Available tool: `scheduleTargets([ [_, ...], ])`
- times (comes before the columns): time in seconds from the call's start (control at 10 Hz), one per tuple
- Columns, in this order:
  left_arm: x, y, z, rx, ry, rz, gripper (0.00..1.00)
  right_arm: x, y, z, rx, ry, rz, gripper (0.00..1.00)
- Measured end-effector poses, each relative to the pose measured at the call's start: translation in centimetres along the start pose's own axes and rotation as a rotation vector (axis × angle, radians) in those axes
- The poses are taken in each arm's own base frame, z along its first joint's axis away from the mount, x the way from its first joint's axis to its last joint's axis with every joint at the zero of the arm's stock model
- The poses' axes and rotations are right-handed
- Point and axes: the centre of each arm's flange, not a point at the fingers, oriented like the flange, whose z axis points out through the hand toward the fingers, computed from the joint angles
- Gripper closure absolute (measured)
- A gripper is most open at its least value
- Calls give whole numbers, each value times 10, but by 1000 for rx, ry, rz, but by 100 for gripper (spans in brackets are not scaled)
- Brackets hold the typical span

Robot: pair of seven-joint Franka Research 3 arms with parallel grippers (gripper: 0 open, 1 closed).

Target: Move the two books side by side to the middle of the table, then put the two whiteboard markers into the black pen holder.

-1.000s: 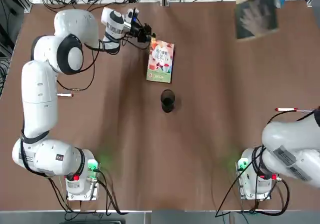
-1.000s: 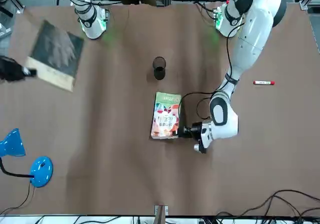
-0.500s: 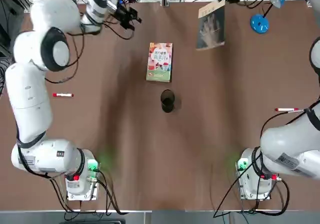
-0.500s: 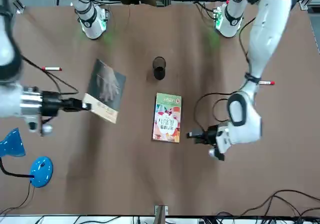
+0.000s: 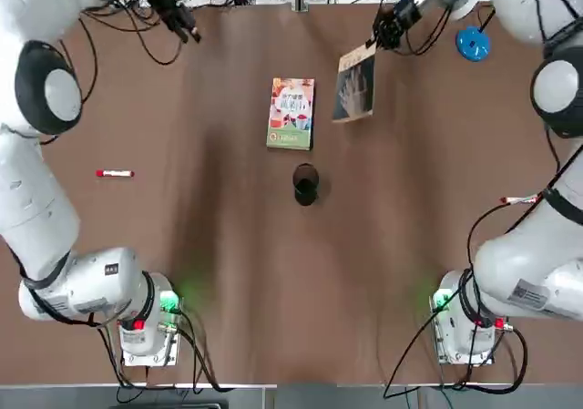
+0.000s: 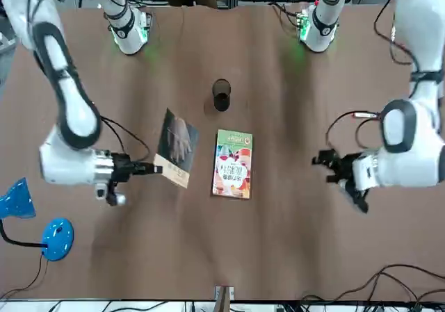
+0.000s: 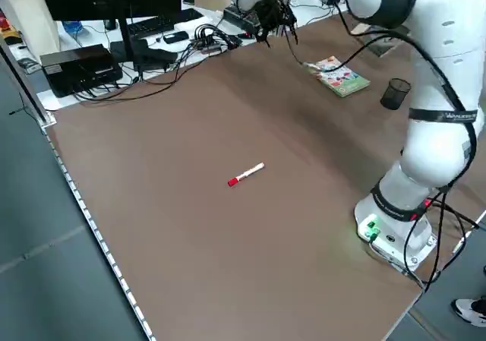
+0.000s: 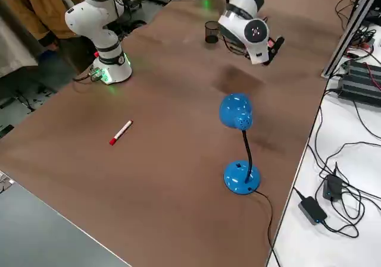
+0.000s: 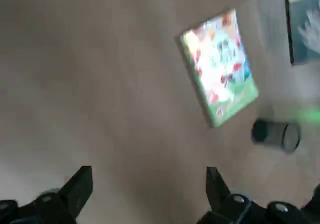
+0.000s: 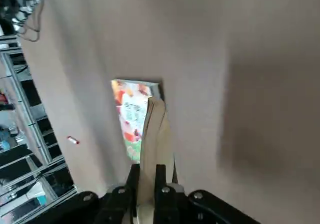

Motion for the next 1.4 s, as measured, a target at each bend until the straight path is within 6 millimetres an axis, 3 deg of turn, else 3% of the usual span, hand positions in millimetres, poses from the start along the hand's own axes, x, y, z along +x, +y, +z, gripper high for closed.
scheduleTargets([
  [0.2, -50, -19, -11, 32, -75, 132, 0, 3, 11, 44, -35, 49, 3, 85],
  [0.3, -86, -29, -18, 56, -84, 209, 0, 1, 9, 62, -47, 69, -3, 85],
  [0.5, -182, -50, -30, 127, -141, 343, 2, 3, 12, 80, -57, 105, -2, 85],
  [0.7, -267, -81, -22, 163, -216, 424, 5, 4, 10, 93, -65, 142, -9, 85],
  [0.9, -313, -105, 12, 263, -224, 522, 5, 7, 12, 102, -70, 172, -8, 83],
  [1.2, -349, -118, 72, 374, -271, 639, 5, 10, 10, 101, -71, 194, -20, 41],
  [1.4, -373, -134, 88, 407, -307, 691, 6, 23, 10, 75, -82, 238, -95, 11],
])
